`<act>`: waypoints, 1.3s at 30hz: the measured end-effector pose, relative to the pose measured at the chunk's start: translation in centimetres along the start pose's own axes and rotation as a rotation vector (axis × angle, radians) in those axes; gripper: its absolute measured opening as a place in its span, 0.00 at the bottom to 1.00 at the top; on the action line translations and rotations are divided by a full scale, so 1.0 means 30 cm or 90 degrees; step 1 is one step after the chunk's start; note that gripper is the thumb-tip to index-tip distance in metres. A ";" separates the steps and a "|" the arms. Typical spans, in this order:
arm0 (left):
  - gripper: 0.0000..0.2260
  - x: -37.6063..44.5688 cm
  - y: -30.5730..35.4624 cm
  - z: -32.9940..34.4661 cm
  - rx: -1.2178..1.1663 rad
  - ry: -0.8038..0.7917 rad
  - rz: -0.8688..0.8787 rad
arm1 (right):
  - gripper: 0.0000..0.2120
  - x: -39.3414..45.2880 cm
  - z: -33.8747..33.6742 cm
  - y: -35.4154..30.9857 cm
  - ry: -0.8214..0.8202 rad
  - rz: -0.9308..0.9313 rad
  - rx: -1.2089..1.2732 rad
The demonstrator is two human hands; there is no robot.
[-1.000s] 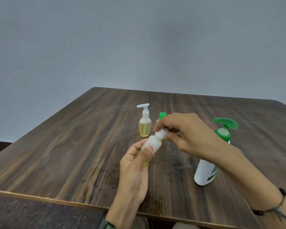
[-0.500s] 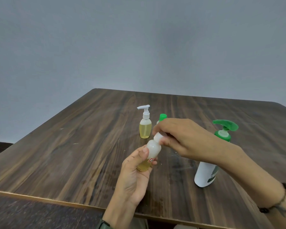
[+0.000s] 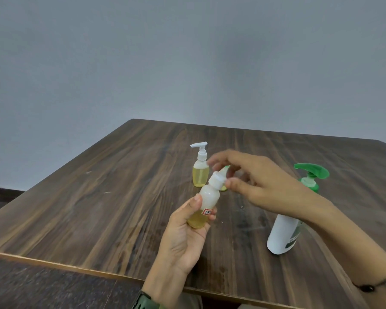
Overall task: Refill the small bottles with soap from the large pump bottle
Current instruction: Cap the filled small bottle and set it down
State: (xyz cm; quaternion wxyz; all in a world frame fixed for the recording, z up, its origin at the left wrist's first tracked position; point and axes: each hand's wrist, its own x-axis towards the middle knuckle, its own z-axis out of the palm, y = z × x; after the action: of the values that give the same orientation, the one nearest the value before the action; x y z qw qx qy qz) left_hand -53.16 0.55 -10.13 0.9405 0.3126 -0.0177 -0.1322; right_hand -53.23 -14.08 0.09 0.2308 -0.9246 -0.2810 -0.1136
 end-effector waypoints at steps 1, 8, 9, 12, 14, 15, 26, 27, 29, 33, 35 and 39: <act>0.19 0.003 -0.001 -0.002 0.007 0.002 0.004 | 0.10 -0.001 0.003 -0.001 -0.020 -0.028 0.011; 0.10 -0.003 -0.010 0.009 0.001 0.018 0.000 | 0.36 0.010 0.008 -0.006 0.106 0.077 -0.140; 0.09 -0.001 -0.009 0.006 -0.002 0.024 0.002 | 0.28 0.007 0.010 -0.003 0.095 0.038 -0.083; 0.07 -0.002 -0.005 0.006 0.006 0.024 0.007 | 0.08 0.008 0.023 0.001 -0.013 -0.044 -0.009; 0.06 -0.003 -0.010 0.010 0.022 0.020 0.007 | 0.11 0.013 0.031 -0.001 -0.010 -0.011 -0.061; 0.07 -0.004 -0.014 0.010 0.024 0.021 0.009 | 0.21 0.017 0.036 -0.006 0.008 0.032 -0.136; 0.09 0.008 -0.033 -0.002 0.007 0.042 -0.009 | 0.09 0.017 0.053 0.013 -0.048 -0.006 -0.111; 0.10 0.010 -0.039 -0.004 0.001 0.046 -0.010 | 0.09 0.021 0.061 0.014 -0.050 -0.004 -0.137; 0.11 0.017 -0.045 -0.011 -0.004 0.049 0.002 | 0.09 0.027 0.076 0.012 -0.055 0.001 -0.150; 0.18 0.035 -0.043 -0.009 0.120 0.079 0.070 | 0.11 0.034 0.077 0.014 -0.039 0.039 -0.142; 0.19 0.042 -0.049 0.000 0.173 0.123 0.095 | 0.11 0.049 0.079 0.031 -0.026 0.073 -0.180; 0.11 0.044 -0.060 0.023 0.177 0.211 0.126 | 0.12 0.090 0.110 0.070 -0.009 0.131 -0.304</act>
State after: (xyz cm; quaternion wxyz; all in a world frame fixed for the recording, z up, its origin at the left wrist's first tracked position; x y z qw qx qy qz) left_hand -52.40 -1.59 -10.72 0.8869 0.4530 0.0887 0.0176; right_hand -49.55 -12.76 -2.61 0.0144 -0.9773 -0.1526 -0.1464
